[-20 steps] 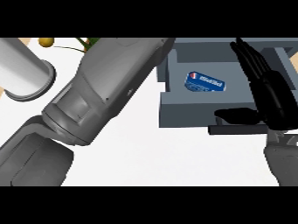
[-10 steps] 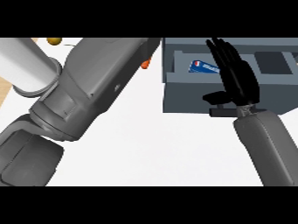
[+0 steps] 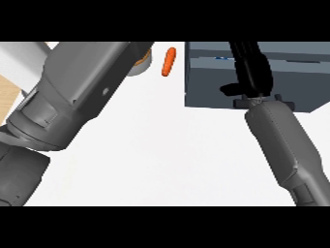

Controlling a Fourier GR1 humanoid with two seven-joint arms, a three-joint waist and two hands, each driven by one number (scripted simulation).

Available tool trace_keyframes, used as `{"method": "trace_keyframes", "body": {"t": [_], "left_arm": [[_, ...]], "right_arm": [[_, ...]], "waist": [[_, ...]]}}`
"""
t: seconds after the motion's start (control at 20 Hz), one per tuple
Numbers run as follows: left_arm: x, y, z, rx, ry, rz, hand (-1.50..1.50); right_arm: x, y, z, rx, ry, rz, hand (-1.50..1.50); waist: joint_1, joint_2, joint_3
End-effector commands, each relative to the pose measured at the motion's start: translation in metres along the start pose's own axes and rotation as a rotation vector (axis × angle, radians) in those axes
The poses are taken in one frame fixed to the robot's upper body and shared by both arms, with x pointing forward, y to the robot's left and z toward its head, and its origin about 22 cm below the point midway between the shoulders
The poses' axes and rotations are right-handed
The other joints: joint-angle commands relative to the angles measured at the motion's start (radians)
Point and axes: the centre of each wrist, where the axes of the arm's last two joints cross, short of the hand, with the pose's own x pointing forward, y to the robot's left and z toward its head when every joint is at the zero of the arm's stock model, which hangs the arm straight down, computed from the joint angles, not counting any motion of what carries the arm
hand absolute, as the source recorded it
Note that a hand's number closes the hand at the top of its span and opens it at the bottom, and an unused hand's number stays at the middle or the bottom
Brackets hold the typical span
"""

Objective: Pick up the can, place it into the drawer and close the drawer

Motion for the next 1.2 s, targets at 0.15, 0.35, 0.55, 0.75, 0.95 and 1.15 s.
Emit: {"method": "trace_keyframes", "body": {"t": [0.15, 0.35, 0.55, 0.75, 0.95, 1.15], "left_arm": [[-0.007, 0.028, -0.003, -0.008, 0.012, -0.019, -1.5], [-0.02, 0.039, -0.001, -0.019, 0.008, -0.01, -1.5], [-0.01, 0.045, 0.001, -0.006, 0.018, -0.011, -1.5], [-0.021, 0.057, 0.005, -0.032, 0.023, -0.027, -1.5], [-0.022, 0.076, 0.005, -0.03, 0.012, -0.011, -1.5], [-0.023, 0.082, 0.009, -0.04, 0.029, 0.0, -1.5]], "right_arm": [[0.008, 0.003, -0.034, -0.085, 0.019, 0.041, -1.5], [0.009, -0.009, -0.055, -0.113, 0.025, 0.059, -1.5], [0.022, -0.027, -0.079, -0.127, 0.02, 0.075, -1.5], [0.02, -0.035, -0.087, -0.137, 0.003, 0.069, -1.5], [0.036, -0.03, -0.09, -0.147, 0.011, -0.018, -1.5], [0.035, -0.033, -0.091, -0.171, -0.008, -0.128, -1.5]], "waist": [[0.025, 0.003, 0.0], [0.04, 0.012, 0.0], [0.052, 0.004, -0.001], [0.068, 0.007, 0.0], [0.07, 0.012, 0.0], [0.073, 0.008, 0.002]]}}
